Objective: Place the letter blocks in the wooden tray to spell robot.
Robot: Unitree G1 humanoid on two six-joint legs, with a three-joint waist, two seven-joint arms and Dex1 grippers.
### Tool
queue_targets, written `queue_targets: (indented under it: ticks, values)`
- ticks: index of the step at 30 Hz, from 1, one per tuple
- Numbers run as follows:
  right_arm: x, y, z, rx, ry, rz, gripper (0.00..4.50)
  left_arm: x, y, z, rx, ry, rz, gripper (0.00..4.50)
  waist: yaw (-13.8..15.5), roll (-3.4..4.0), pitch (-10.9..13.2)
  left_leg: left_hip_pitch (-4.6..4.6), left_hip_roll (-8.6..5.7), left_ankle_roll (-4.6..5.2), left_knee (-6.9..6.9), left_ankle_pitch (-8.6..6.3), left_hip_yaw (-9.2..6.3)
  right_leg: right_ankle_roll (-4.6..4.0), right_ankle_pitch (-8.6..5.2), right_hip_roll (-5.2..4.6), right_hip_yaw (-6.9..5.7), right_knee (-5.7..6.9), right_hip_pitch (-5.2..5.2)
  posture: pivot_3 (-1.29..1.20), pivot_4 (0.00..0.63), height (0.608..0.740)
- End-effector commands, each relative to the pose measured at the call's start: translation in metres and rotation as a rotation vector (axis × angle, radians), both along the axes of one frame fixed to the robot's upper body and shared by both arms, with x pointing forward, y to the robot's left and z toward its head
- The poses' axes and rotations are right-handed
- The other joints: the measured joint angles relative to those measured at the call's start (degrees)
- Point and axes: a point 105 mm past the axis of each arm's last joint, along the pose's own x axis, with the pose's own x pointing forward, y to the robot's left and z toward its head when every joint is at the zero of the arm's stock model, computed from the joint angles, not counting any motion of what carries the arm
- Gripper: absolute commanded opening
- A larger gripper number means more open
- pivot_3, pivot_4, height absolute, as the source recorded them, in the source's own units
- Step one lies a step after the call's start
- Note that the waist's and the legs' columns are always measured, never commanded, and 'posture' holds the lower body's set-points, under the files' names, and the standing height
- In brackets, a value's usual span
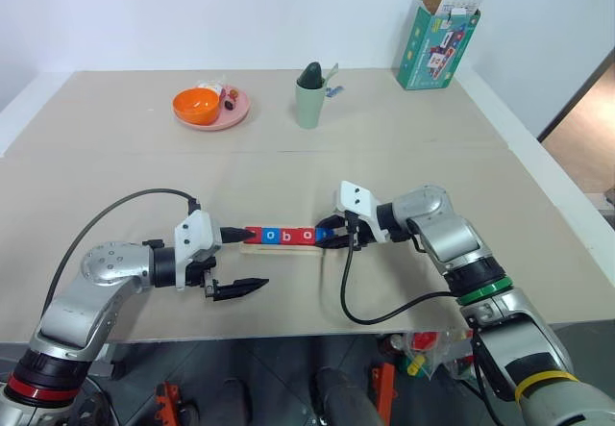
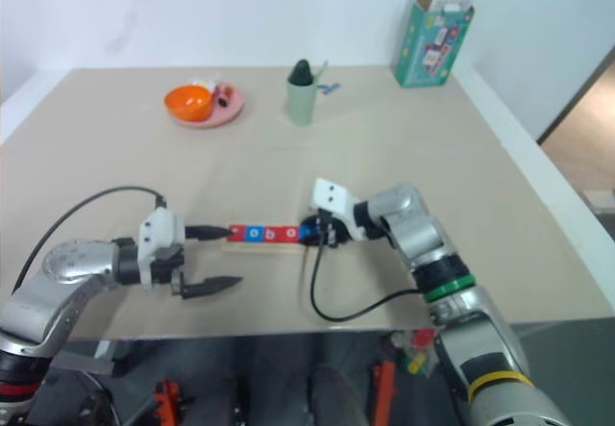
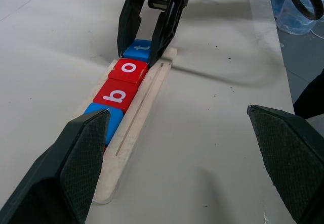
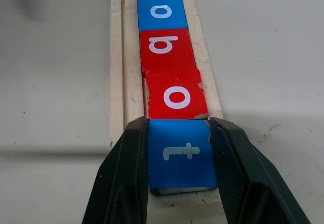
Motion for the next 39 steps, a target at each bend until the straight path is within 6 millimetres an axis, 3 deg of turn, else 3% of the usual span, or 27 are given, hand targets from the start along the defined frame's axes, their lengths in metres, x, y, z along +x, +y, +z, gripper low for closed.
queue_targets:
  ticks: [1,8,9,16,23,29,33,39]
  values:
    - [0.004,0.006,0.014,0.005,-0.049,0.019,1.18,-0.002,-0.001,0.005,0.000,-0.029,-0.007,4.50,0.01,0.00,0.00,0.00,0.00,0.00,0.00,0.00,0.00,-0.01,-0.01,0.00,-0.01,0.00,0.00,0.00,0.150,0.740]
    - [0.004,0.007,0.015,0.011,-0.015,0.018,1.18,-0.001,-0.001,0.005,0.006,-0.032,-0.002,4.50,0.01,0.00,0.00,-0.02,-0.01,-0.01,0.00,-0.01,0.00,0.00,-0.03,-0.01,-0.01,0.00,0.00,0.00,0.150,0.740]
    - [0.005,0.007,0.016,0.015,-0.023,0.011,2.21,-0.001,-0.001,0.005,0.007,-0.033,-0.001,4.50,0.01,0.00,0.00,-0.02,0.00,-0.01,0.00,-0.01,0.00,0.00,-0.03,-0.01,-0.01,0.00,0.00,0.00,0.150,0.740]
    - [0.004,0.004,0.015,0.009,-0.019,0.010,4.47,0.001,-0.001,0.004,0.010,-0.035,-0.002,4.50,0.01,0.00,0.00,-0.02,-0.01,-0.01,-0.01,-0.01,0.00,-0.04,-0.05,-0.01,-0.01,0.00,-0.01,0.00,0.150,0.740]
    - [0.005,0.005,0.024,0.034,-0.069,0.006,4.47,0.000,-0.002,0.003,0.013,-0.035,-0.007,4.50,0.01,0.00,0.00,-0.02,0.00,-0.01,-0.02,-0.01,-0.01,-0.04,-0.06,-0.01,-0.01,0.00,-0.02,0.00,0.150,0.740]
    - [0.011,-0.001,0.062,0.196,-0.056,-0.084,4.47,0.010,0.005,0.013,-0.064,-0.043,0.076,4.50,0.02,-0.01,0.01,-0.04,-0.01,-0.01,-0.02,-0.01,0.00,0.01,-0.03,-0.03,-0.01,0.00,-0.02,0.00,0.150,0.740]
    - [0.017,-0.029,0.077,0.304,-0.089,-0.222,4.47,0.021,0.029,0.017,-0.095,-0.050,0.233,4.50,0.08,-0.01,0.01,-0.05,0.00,-0.01,-0.03,-0.01,-0.07,0.01,-0.03,-0.02,-0.08,0.00,-0.03,0.00,0.150,0.740]
    - [0.015,-0.085,0.055,0.276,-0.174,-0.444,4.47,0.035,0.077,0.015,-0.077,-0.097,0.516,4.50,0.17,-0.02,0.00,-0.07,-0.03,-0.08,-0.09,-0.14,-0.07,0.04,-0.24,-0.08,-0.10,-0.03,-0.01,0.00,0.150,0.740]
